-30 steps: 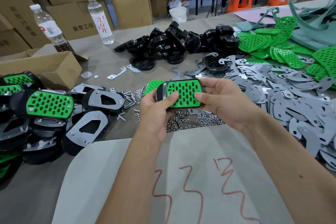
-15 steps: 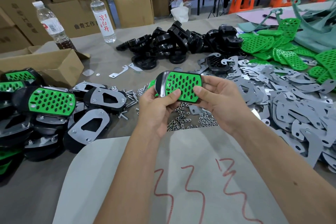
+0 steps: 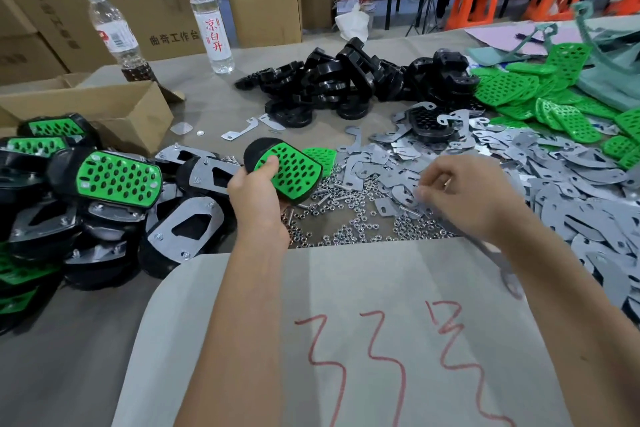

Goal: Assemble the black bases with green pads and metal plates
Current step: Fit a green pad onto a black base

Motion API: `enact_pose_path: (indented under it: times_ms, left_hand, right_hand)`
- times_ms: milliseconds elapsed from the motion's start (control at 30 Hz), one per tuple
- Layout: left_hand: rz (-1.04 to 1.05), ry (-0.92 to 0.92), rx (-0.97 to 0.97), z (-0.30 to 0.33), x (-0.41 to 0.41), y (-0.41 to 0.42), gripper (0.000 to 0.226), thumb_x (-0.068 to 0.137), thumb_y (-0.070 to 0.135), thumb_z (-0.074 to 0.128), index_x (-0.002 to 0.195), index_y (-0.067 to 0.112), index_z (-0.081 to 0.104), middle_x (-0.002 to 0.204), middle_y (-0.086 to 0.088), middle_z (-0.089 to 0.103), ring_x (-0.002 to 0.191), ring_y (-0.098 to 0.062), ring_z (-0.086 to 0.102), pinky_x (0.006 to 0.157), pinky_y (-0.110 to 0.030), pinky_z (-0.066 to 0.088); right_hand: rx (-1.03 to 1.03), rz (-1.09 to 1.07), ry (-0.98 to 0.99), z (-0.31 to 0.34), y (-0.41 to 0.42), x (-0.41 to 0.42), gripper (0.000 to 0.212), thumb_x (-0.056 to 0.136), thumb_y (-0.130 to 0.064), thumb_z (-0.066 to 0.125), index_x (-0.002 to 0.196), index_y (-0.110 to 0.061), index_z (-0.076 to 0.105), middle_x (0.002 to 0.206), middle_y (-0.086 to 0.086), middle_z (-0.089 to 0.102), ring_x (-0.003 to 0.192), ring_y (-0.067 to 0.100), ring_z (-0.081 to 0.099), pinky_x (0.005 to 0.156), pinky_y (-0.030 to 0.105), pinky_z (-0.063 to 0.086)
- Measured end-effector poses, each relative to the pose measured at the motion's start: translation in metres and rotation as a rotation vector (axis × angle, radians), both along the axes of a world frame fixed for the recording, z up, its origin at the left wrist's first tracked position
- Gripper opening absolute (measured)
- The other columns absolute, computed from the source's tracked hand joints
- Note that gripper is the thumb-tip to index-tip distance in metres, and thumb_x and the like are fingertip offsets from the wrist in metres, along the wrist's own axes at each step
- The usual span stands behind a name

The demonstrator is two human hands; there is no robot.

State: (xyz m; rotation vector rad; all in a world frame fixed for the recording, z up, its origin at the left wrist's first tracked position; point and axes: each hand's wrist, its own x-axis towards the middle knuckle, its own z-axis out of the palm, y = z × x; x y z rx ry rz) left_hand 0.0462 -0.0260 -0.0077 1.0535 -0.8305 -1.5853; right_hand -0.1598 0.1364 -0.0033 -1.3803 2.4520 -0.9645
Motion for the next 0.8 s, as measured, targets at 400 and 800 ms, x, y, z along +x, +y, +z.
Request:
enact_pose_path:
  times_ms: [400, 800]
  left_hand:
    - [0.240, 0.013, -0.093, -0.003, -0.001, -0.003, 0.027, 0.100, 0.011, 0.063, 0.088, 0.034, 0.057, 0.099, 0.009, 0.069, 0.089, -0.007, 0.068, 0.085, -0.029, 0.055]
    - [0.181, 0.113, 0.017, -0.005, -0.003, -0.011, 0.010, 0.096, 0.007, 0.065, 0.098, 0.017, 0.065, 0.095, -0.001, 0.074, 0.083, -0.016, 0.072, 0.085, -0.040, 0.060]
  right_hand:
    - [0.236, 0.089, 0.243, 0.008, -0.010, 0.025, 0.013, 0.102, -0.019, 0.060, 0.089, -0.018, 0.061, 0.096, -0.002, 0.054, 0.088, 0.022, 0.057, 0.077, 0.039, 0.047]
    - [0.322, 0.420, 0.330, 0.019, -0.087, 0.065, 0.028, 0.096, -0.034, 0.072, 0.107, -0.009, 0.069, 0.106, 0.006, 0.064, 0.105, 0.027, 0.060, 0.093, 0.040, 0.050]
